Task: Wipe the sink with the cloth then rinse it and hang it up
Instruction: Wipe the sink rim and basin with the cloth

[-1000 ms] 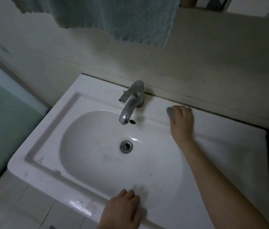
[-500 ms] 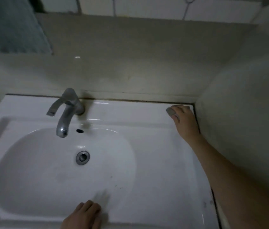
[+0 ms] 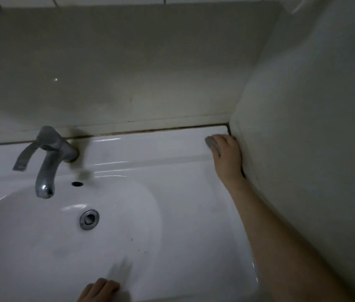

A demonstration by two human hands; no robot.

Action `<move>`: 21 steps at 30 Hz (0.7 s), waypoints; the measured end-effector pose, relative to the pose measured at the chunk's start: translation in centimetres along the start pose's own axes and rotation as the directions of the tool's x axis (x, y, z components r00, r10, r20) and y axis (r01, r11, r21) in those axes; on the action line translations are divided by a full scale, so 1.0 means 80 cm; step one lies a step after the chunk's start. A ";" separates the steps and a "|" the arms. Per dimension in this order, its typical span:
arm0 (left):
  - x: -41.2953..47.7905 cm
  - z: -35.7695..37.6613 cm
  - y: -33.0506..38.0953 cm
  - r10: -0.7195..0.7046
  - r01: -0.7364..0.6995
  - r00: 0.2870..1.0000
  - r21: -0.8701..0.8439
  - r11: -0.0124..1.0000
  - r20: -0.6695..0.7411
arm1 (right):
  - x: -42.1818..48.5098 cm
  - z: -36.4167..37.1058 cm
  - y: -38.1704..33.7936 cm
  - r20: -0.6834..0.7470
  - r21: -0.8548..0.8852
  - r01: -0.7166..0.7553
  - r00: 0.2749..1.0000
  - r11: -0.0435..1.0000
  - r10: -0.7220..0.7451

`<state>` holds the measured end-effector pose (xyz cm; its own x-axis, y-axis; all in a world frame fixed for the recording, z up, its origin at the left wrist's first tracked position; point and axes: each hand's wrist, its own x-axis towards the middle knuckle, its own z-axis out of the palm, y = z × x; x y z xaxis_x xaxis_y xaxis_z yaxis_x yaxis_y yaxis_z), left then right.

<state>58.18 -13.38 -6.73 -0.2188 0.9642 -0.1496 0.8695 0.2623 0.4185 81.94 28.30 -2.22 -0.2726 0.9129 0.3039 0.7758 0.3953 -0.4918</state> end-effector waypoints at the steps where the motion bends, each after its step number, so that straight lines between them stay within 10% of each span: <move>1: 0.002 -0.004 -0.002 0.032 -0.033 0.999 0.038 0.999 0.012 | 0.020 0.004 0.001 0.017 -0.006 0.004 1.000 1.000 -0.004; 16: 0.001 -0.051 0.046 -0.139 0.129 0.981 0.079 0.988 0.135 | -0.296 -0.111 -0.044 0.050 0.155 -0.247 0.969 0.956 0.242; 21: 0.002 -0.050 0.046 -0.132 0.123 0.984 0.080 0.989 0.122 | -0.216 -0.089 -0.024 0.093 0.151 -0.120 0.990 0.981 0.107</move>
<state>59.59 -12.11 -1.65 -0.2760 0.9093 -0.3114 0.8688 0.3746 0.3237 89.24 11.07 -0.73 -0.2395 0.9554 0.1725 0.7083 0.2935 -0.6420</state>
